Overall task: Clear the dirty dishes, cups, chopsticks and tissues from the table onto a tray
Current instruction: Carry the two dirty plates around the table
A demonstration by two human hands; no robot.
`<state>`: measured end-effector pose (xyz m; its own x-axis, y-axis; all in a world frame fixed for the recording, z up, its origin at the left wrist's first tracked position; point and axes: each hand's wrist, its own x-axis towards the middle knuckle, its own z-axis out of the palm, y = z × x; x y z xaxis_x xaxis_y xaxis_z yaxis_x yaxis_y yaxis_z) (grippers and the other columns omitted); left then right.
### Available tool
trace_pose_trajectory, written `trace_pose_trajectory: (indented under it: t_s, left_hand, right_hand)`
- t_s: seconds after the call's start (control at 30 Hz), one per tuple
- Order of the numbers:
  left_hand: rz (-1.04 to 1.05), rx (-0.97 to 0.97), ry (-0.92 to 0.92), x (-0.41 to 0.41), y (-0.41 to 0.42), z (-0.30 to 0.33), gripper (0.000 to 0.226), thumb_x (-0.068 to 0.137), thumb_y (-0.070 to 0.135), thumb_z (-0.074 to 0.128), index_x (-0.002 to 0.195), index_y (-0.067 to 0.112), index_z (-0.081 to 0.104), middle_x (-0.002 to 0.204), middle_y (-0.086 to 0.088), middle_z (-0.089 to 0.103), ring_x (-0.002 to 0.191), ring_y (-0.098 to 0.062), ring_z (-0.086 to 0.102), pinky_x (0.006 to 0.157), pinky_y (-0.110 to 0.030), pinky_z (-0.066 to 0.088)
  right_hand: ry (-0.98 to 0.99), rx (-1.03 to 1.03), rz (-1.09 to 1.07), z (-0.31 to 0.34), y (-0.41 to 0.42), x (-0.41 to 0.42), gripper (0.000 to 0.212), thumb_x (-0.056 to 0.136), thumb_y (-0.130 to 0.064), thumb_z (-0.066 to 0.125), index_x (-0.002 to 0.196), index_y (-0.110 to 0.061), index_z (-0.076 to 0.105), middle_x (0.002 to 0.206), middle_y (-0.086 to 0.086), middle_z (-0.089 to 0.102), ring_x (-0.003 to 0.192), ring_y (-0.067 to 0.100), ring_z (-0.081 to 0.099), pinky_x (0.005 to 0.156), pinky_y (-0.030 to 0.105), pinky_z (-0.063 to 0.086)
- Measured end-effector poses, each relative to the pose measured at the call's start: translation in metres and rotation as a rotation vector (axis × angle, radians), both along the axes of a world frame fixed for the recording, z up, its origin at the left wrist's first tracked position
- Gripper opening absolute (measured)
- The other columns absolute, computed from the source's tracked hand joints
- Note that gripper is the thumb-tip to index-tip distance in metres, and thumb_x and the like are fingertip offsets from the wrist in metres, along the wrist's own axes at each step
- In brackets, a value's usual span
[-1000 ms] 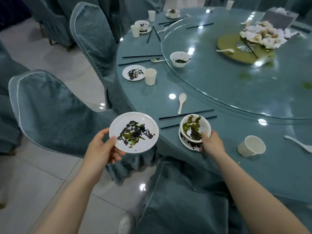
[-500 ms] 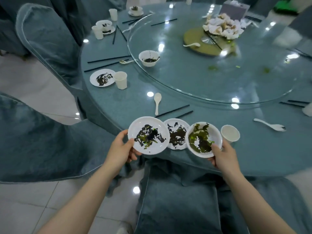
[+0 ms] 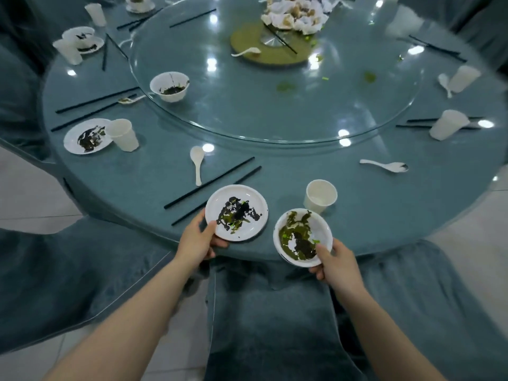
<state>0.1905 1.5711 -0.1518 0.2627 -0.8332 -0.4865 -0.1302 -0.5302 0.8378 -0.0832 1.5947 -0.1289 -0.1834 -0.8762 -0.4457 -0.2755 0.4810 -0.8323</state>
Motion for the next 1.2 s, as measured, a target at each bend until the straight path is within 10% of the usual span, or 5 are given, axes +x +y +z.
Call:
trace_pose_trajectory:
  t_s: [0.53, 1.2]
  left_hand:
    - [0.228, -0.126, -0.083, 0.036, 0.026, 0.041, 0.036, 0.087, 0.003, 0.044, 0.117, 0.023, 0.043, 0.054, -0.011, 0.062, 0.033, -0.009, 0.049, 0.032, -0.016, 0.036]
    - [0.449, -0.481, -0.172, 0.324, 0.207, 0.214, 0.033, 0.088, 0.004, 0.049, 0.113, 0.026, 0.048, 0.047, -0.004, 0.061, 0.031, -0.008, 0.046, 0.033, -0.015, 0.037]
  right_hand:
    - [-0.108, 0.014, 0.017, 0.017, -0.002, 0.024, 0.012, 0.096, -0.026, 0.048, 0.1, -0.027, 0.06, 0.054, 0.004, 0.065, 0.041, 0.011, 0.049, 0.04, 0.023, 0.039]
    - [-0.281, -0.076, 0.223, 0.108, 0.09, 0.309, 0.014, 0.096, -0.023, 0.049, 0.102, -0.019, 0.062, 0.052, 0.006, 0.061, 0.037, 0.01, 0.043, 0.035, 0.019, 0.032]
